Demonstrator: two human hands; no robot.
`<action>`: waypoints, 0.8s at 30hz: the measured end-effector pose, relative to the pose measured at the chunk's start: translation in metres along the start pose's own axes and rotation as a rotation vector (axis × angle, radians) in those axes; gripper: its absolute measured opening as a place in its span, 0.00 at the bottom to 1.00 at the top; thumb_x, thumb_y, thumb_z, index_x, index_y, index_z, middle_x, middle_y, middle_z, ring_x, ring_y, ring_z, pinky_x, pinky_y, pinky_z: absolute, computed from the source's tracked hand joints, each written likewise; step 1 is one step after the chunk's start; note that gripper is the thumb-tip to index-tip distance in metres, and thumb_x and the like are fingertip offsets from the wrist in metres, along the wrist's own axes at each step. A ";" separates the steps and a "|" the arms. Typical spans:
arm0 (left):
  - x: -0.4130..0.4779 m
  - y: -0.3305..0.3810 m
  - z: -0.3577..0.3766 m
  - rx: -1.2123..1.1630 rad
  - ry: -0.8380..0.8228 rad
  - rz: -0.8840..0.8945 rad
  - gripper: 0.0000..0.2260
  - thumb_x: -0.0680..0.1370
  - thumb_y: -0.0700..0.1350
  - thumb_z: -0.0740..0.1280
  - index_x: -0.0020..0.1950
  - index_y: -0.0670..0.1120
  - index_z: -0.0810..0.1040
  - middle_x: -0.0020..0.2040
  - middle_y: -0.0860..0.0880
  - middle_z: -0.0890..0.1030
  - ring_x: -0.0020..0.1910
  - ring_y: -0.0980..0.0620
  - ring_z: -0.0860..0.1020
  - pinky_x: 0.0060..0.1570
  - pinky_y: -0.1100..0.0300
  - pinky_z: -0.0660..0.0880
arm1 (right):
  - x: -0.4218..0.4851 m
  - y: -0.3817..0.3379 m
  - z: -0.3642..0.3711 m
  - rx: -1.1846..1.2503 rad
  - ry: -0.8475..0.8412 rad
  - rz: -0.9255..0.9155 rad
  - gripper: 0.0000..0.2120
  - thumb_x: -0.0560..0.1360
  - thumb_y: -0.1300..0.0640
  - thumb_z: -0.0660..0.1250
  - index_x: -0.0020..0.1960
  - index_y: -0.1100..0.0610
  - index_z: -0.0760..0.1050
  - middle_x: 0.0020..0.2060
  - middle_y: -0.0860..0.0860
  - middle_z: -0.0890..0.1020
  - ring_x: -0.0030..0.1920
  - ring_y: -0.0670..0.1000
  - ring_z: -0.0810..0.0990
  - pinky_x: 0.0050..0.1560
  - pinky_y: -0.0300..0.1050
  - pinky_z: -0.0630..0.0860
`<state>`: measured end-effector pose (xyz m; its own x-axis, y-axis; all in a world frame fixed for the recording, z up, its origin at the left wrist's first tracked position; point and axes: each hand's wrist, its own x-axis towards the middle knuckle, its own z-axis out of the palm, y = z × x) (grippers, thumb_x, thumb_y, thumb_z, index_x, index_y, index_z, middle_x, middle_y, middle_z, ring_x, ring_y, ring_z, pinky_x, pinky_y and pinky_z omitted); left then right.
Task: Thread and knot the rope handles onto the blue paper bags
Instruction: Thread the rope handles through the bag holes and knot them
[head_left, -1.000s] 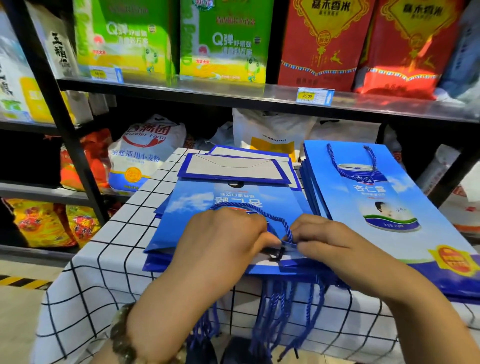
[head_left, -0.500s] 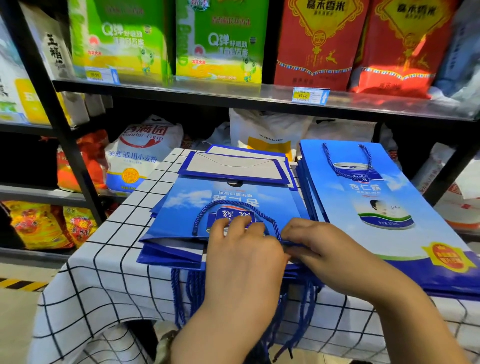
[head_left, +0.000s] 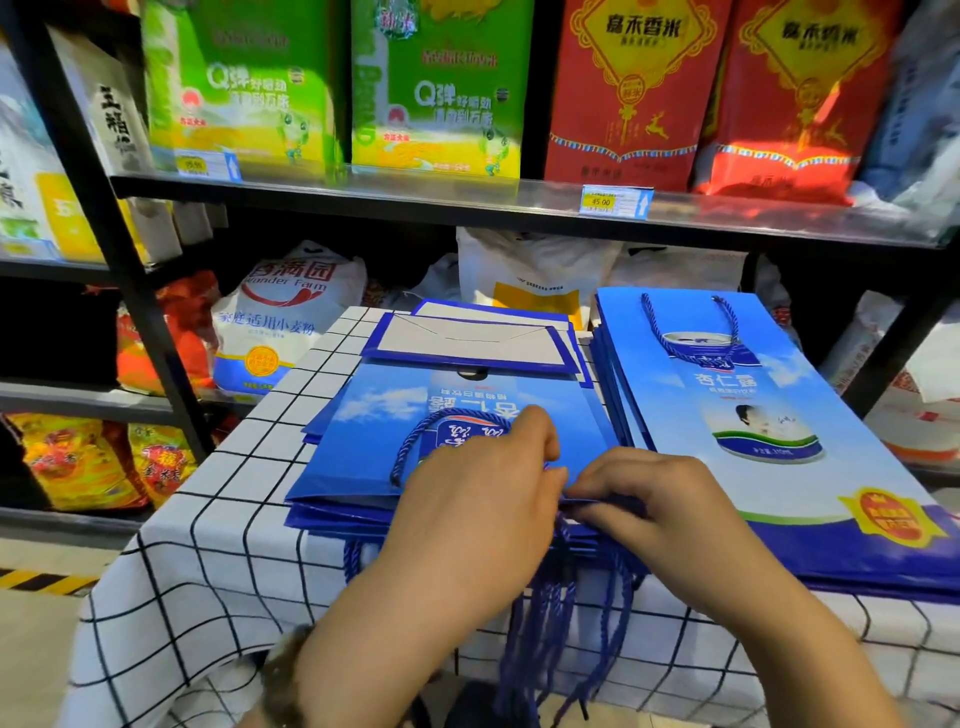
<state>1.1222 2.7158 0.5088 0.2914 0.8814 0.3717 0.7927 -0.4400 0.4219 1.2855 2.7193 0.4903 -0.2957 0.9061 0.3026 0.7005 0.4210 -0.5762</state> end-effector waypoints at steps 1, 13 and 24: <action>0.005 0.002 0.003 0.009 -0.015 0.014 0.04 0.79 0.52 0.56 0.53 0.55 0.64 0.45 0.51 0.79 0.46 0.49 0.75 0.40 0.55 0.68 | -0.001 0.001 0.001 0.006 0.030 0.012 0.08 0.66 0.52 0.67 0.45 0.46 0.79 0.37 0.40 0.81 0.41 0.43 0.80 0.44 0.46 0.76; 0.032 -0.011 0.004 -0.071 0.036 -0.188 0.09 0.75 0.42 0.61 0.52 0.53 0.67 0.46 0.50 0.78 0.47 0.46 0.74 0.40 0.56 0.68 | -0.006 0.004 0.008 -0.007 0.065 -0.038 0.11 0.67 0.51 0.64 0.35 0.33 0.71 0.48 0.32 0.76 0.49 0.38 0.77 0.47 0.35 0.73; 0.002 -0.043 -0.035 -0.221 0.161 -0.008 0.05 0.73 0.53 0.62 0.43 0.57 0.78 0.44 0.62 0.80 0.46 0.63 0.77 0.48 0.66 0.72 | -0.013 0.009 0.008 -0.104 -0.013 -0.250 0.21 0.72 0.33 0.53 0.65 0.33 0.61 0.58 0.26 0.72 0.63 0.34 0.69 0.63 0.31 0.66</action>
<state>1.0695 2.7305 0.5205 0.1828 0.8542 0.4867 0.6535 -0.4754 0.5890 1.2901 2.7119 0.4750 -0.4757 0.7750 0.4161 0.6672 0.6261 -0.4034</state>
